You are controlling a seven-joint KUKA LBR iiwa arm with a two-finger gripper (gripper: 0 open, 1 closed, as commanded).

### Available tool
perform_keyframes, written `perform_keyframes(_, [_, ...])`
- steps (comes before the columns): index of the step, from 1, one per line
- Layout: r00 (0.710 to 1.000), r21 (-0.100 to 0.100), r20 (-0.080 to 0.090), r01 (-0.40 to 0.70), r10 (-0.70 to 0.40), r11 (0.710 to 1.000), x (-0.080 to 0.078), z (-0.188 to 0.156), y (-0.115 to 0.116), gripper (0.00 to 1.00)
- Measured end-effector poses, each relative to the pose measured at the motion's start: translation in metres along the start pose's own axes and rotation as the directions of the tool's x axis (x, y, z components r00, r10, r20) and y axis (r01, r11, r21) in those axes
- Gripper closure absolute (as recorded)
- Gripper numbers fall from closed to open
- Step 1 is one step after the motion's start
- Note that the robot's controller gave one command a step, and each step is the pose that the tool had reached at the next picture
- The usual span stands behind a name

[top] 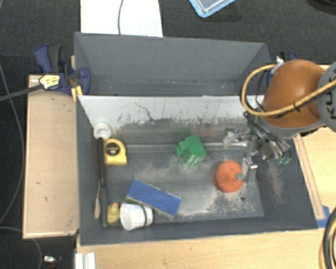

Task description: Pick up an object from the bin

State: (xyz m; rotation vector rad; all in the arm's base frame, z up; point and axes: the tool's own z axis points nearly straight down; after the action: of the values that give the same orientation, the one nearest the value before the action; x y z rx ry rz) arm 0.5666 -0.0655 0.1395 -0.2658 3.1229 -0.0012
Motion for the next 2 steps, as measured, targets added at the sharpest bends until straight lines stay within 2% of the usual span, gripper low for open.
perform_keyframes(1, [0.999,-0.005,-0.008,0.045,-0.045,0.999,0.001,-0.041,-0.014,0.0])
perform_keyframes(2, [0.975,0.001,0.003,0.224,-0.224,0.975,0.008,-0.011,-0.013,0.0])
